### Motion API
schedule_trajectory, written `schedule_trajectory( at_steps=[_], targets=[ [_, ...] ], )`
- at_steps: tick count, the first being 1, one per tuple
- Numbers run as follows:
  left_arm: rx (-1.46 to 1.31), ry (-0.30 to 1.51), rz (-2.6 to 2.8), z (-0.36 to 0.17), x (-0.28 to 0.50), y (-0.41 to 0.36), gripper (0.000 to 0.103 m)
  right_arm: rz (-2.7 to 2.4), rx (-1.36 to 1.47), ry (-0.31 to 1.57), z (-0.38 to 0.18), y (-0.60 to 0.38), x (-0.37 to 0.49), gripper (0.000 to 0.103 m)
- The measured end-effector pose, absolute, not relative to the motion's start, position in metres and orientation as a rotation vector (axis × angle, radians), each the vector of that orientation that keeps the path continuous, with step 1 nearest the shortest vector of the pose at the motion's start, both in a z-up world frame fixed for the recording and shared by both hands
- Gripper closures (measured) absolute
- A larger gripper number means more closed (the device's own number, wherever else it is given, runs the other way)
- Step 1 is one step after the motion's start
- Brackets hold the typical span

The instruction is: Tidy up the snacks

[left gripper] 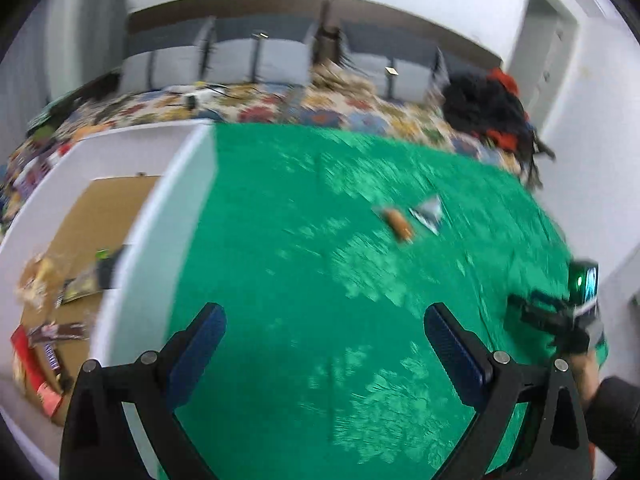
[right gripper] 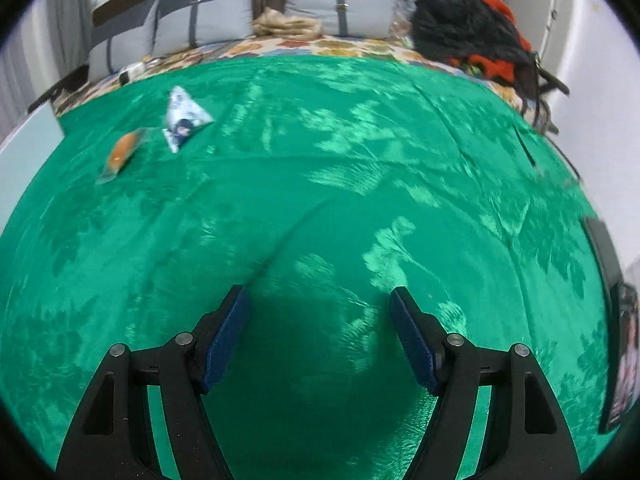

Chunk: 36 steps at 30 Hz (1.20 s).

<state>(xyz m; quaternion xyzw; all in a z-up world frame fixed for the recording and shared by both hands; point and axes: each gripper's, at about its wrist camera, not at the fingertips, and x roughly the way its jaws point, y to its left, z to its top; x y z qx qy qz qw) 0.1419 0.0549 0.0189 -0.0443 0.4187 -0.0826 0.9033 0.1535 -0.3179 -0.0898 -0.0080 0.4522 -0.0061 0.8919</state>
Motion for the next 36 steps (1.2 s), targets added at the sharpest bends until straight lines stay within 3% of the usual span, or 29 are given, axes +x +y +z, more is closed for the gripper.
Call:
schedule_trajectory(
  at_steps=[12,17,28,36],
  targets=[
    [-0.064,1.062,-0.209,-0.04,0.196,0.001,0.004,-0.048,0.021,0.915,-0.094,-0.322,0.147,0.024],
    [-0.198,1.068,-0.191,-0.038,0.24,-0.008,0.004,-0.052,0.02,0.915,-0.094,-0.323,0.147,0.024],
    [-0.155,1.117,-0.178,-0.059,0.348,-0.074,0.004,-0.055,0.023,0.914,-0.094,-0.324,0.148,0.024],
    [-0.183,1.172,-0.145,-0.081,0.377,-0.077,0.004,-0.071,0.045,0.909,-0.093,-0.328,0.147,0.024]
  ],
)
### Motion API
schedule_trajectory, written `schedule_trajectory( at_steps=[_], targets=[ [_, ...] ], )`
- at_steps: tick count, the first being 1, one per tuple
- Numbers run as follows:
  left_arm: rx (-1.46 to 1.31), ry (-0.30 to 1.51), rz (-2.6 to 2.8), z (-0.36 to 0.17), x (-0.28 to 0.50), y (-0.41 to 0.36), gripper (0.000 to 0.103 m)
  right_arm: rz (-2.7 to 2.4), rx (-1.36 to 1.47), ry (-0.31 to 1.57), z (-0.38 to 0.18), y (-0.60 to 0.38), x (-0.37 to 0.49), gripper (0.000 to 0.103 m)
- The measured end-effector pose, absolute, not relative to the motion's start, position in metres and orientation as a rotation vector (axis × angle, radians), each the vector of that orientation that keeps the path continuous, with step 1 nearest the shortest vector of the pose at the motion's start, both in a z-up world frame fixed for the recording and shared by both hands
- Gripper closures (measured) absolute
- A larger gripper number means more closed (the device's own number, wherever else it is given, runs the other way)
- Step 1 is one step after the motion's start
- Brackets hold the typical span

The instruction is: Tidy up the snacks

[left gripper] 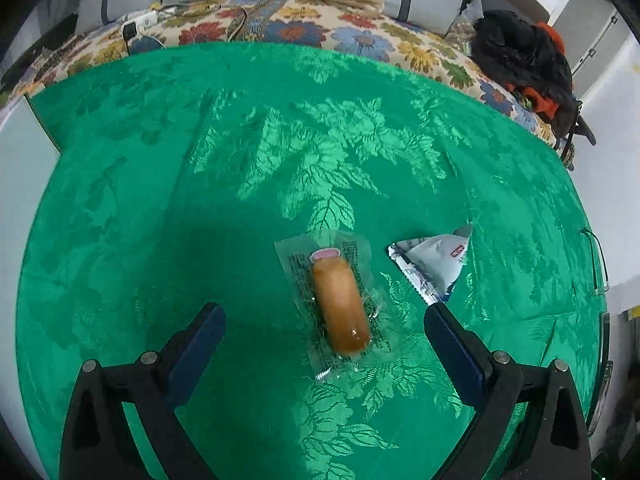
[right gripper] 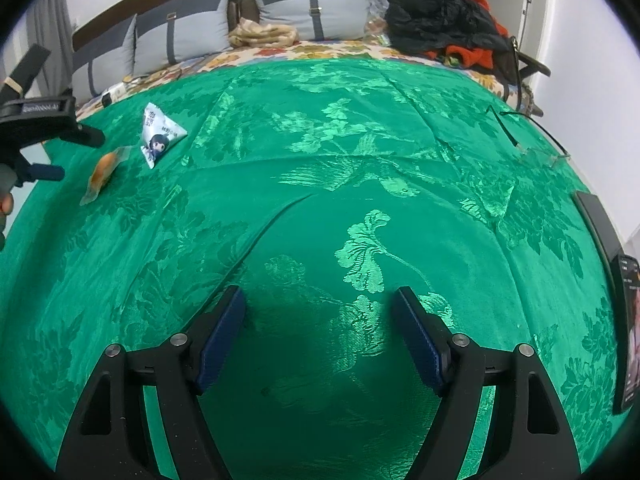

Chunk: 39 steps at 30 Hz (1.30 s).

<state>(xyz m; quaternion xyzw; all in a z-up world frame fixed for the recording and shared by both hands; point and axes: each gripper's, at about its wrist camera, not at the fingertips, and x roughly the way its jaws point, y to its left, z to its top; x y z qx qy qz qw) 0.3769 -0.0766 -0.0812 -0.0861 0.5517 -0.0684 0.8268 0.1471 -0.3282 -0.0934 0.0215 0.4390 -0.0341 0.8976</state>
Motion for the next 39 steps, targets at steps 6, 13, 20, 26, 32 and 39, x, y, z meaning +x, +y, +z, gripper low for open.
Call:
schedule_trajectory(
  at_steps=[6,13,20,26,32,39],
  targets=[
    [-0.218,1.197,-0.13,-0.095,0.383,-0.071,0.004,-0.071,0.046,0.909,-0.093,-0.328,0.147,0.024],
    [-0.232,1.214,-0.121,-0.103,0.393,-0.071,0.004,-0.073,0.044,0.909,-0.093,-0.328,0.147,0.024],
    [-0.044,1.192,-0.075,-0.11,0.393,-0.099,0.004,-0.076,0.04,0.91,-0.093,-0.327,0.147,0.024],
    [0.037,1.109,-0.086,-0.111,0.383,-0.111,0.023,-0.077,0.039,0.911,-0.093,-0.327,0.148,0.024],
    [0.103,1.095,-0.14,-0.101,0.369,-0.104,0.06,-0.077,0.039,0.91,-0.093,-0.327,0.148,0.024],
    [0.137,1.106,-0.184,-0.097,0.304,-0.065,0.06,-0.077,0.039,0.91,-0.093,-0.327,0.148,0.024]
  ],
)
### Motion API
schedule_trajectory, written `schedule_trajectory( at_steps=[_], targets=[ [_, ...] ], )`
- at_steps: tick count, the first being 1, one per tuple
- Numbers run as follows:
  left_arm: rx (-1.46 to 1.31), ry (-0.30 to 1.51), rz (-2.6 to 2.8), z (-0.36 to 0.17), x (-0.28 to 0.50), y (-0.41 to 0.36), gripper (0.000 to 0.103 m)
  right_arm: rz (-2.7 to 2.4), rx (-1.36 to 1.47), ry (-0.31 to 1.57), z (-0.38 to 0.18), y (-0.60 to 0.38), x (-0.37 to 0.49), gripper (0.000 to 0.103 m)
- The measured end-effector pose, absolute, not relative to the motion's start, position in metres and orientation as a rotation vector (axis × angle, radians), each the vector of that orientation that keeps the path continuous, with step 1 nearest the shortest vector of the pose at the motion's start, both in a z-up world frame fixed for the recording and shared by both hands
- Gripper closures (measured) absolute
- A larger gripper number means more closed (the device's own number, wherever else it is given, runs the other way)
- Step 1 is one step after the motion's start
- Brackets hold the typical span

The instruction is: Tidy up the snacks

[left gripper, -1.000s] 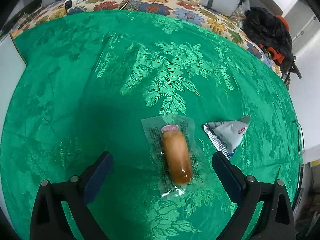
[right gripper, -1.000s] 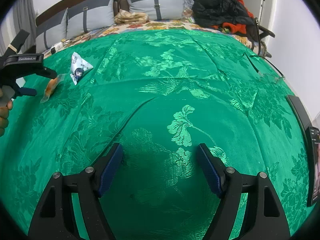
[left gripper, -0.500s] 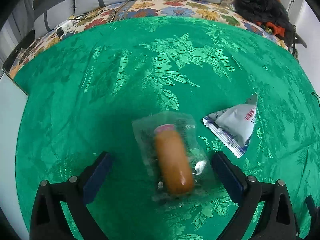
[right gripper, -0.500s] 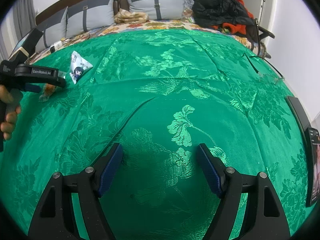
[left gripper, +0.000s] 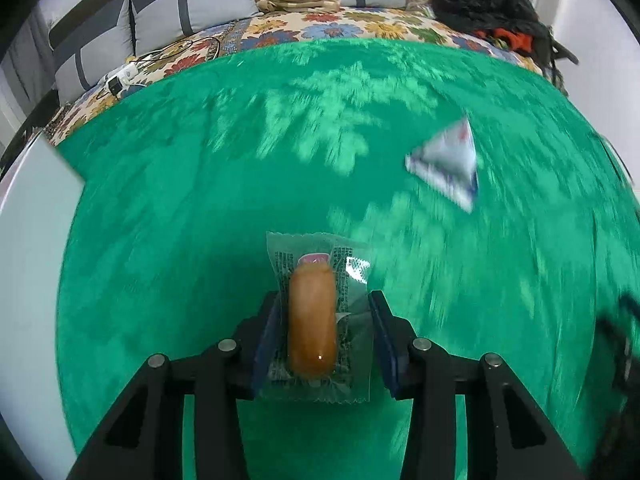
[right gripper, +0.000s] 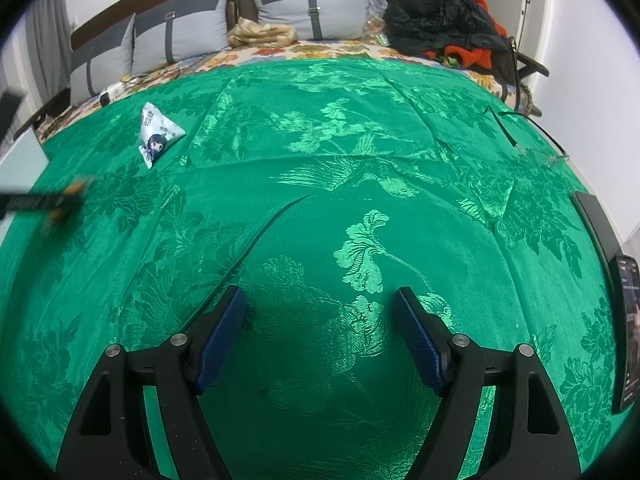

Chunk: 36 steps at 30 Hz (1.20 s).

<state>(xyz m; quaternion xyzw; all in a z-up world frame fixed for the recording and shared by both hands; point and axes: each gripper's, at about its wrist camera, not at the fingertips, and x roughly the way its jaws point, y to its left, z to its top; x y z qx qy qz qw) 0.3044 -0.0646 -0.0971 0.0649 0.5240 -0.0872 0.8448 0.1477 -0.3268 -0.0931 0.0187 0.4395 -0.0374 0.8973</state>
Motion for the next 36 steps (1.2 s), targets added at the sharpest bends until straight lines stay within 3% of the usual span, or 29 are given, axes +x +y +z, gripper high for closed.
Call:
schedule_trajectory(
  at_steps=[6,8,10,12,18,28,36],
  targets=[
    [0.118,1.099,-0.174,-0.099,0.244,-0.021,0.057,-0.078,0.039,0.91,-0.093,-0.327,0.148,0.024],
    [0.112,1.086,-0.168,-0.103,0.236,-0.014,0.05,-0.079,0.037,0.911,-0.093,-0.327,0.148,0.024],
    [0.077,1.057,-0.155,-0.107,0.231,-0.003,0.03,-0.08,0.035,0.911,-0.093,-0.327,0.147,0.024],
    [0.052,1.028,-0.126,-0.111,0.227,0.005,0.017,-0.08,0.036,0.91,-0.093,-0.328,0.147,0.024],
    [0.037,0.972,-0.094,-0.117,0.222,0.017,0.0,-0.08,0.035,0.911,-0.093,-0.327,0.147,0.024],
    [0.038,0.947,-0.102,-0.118,0.224,0.017,0.0,-0.081,0.036,0.911,-0.093,-0.328,0.147,0.024],
    [0.038,0.947,-0.102,-0.119,0.224,0.017,0.0,-0.072,0.032,0.922,-0.095,-0.327,0.146,0.017]
  ],
)
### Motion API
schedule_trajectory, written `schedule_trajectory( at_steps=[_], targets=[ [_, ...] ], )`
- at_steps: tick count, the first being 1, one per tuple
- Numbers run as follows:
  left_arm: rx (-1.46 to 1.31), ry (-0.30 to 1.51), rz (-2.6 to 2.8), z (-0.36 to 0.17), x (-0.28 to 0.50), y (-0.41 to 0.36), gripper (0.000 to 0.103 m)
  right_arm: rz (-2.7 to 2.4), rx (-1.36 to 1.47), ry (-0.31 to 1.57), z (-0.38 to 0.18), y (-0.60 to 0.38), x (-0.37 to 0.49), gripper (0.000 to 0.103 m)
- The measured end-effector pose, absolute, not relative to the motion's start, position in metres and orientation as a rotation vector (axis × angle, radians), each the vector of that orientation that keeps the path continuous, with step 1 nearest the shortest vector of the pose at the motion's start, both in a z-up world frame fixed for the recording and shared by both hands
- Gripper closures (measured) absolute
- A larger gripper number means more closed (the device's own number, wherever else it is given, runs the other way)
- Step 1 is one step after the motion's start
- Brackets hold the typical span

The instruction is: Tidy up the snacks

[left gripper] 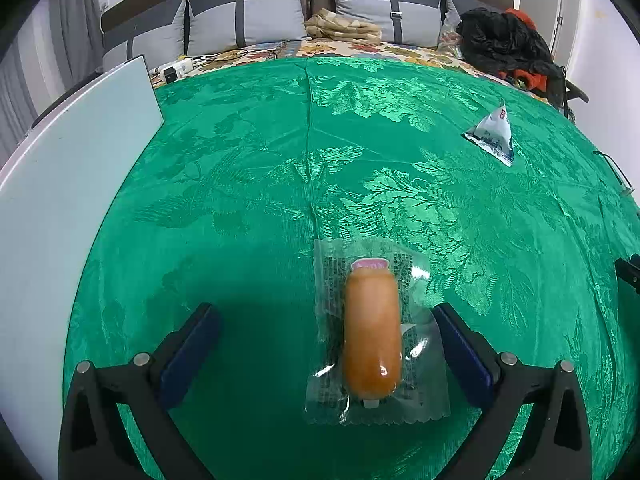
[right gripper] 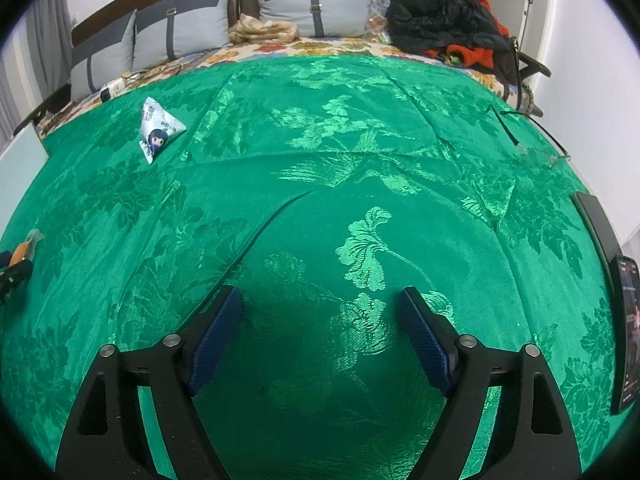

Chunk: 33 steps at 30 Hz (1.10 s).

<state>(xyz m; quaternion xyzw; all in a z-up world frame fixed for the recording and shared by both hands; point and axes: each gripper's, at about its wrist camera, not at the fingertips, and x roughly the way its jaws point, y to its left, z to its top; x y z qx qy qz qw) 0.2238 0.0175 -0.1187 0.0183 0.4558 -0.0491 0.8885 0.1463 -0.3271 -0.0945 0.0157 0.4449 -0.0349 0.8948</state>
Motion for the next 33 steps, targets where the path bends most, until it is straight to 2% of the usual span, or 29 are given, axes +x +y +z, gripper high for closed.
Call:
schedule_trajectory(
  at_steps=[4,9,15,22,24,25,30,33],
  targets=[
    [0.038,0.947,-0.103,-0.119,0.224,0.018,0.0,-0.057,0.026,0.935,-0.095,-0.325,0.148,0.011],
    [0.038,0.947,-0.103,-0.119,0.224,0.018,0.0,0.029,-0.007,0.977,-0.092,-0.317,0.166,0.011],
    [0.037,0.946,-0.103,-0.119,0.224,0.018,0.0,0.261,-0.045,0.897,-0.065,-0.277,0.231,0.013],
    [0.037,0.946,-0.104,-0.119,0.224,0.019,0.0,0.364,-0.232,1.008,-0.071,-0.203,0.318,0.015],
    [0.037,0.946,-0.104,-0.119,0.224,0.019,0.0,0.369,-0.216,1.028,-0.074,-0.196,0.328,0.023],
    [0.037,0.946,-0.104,-0.119,0.224,0.019,0.0,0.368,-0.207,1.048,-0.076,-0.195,0.333,0.063],
    [0.037,0.946,-0.107,-0.12,0.227,0.018,0.0,0.337,-0.158,1.1,-0.075,-0.199,0.333,0.073],
    [0.037,0.945,-0.108,-0.12,0.227,0.017,0.0,0.331,-0.131,1.086,-0.065,-0.207,0.314,0.075]
  ],
)
